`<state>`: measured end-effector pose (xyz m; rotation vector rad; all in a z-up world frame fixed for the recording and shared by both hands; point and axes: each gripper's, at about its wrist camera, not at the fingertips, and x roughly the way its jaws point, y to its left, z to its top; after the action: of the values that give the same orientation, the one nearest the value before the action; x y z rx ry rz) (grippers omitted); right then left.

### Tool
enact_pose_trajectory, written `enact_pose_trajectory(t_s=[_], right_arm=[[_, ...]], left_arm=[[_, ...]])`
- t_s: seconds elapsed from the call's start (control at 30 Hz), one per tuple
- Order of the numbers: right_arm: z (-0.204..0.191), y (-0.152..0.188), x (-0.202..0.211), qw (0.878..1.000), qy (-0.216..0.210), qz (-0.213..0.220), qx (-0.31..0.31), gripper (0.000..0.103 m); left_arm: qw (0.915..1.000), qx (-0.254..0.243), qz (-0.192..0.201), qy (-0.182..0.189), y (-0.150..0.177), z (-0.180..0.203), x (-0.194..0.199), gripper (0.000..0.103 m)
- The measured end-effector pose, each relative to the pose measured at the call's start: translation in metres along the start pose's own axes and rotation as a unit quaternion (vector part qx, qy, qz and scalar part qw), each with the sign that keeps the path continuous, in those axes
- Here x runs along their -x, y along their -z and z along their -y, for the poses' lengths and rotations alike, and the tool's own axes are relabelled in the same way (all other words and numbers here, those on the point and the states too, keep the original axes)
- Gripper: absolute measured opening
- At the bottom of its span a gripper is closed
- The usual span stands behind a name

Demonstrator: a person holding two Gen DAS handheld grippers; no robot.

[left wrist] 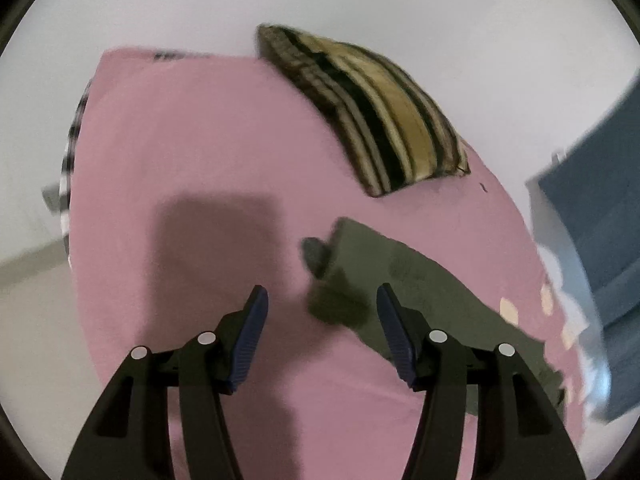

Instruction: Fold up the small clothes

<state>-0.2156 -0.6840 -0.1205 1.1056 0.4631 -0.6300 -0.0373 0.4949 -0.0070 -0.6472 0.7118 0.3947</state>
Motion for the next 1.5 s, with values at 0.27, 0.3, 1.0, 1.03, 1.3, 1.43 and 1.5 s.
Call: enact_pose_trajectory(t_s=[0.27, 0.3, 1.0, 1.03, 1.3, 1.43, 1.5], right_arm=[[-0.045, -0.004, 0.038, 0.997, -0.053, 0.043, 0.023, 0.013], [-0.060, -0.004, 0.047, 0.996, -0.066, 0.049, 0.034, 0.013], [-0.391, 0.211, 0.068, 0.906, -0.237, -0.037, 0.349, 0.013], [-0.397, 0.225, 0.064, 0.901, -0.236, -0.044, 0.361, 0.013], [-0.434, 0.345, 0.031, 0.864, -0.223, -0.107, 0.438, 0.013], [-0.440, 0.396, 0.014, 0.840, -0.206, -0.134, 0.484, 0.013], [-0.438, 0.417, 0.004, 0.828, -0.197, -0.148, 0.503, 0.013]], left_arm=[[0.9953, -0.096, 0.016, -0.007, 0.029, 0.095, -0.001, 0.072], [0.9939, -0.109, 0.018, -0.004, 0.034, 0.105, 0.000, 0.072], [0.9778, -0.194, 0.008, 0.078, 0.114, 0.209, 0.014, 0.078], [0.9775, -0.196, 0.008, 0.078, 0.115, 0.209, 0.014, 0.078], [0.9807, -0.177, -0.014, 0.082, 0.121, 0.200, 0.005, 0.078], [0.9812, -0.170, -0.023, 0.087, 0.124, 0.198, 0.002, 0.078], [0.9808, -0.173, -0.025, 0.087, 0.126, 0.199, 0.001, 0.078]])
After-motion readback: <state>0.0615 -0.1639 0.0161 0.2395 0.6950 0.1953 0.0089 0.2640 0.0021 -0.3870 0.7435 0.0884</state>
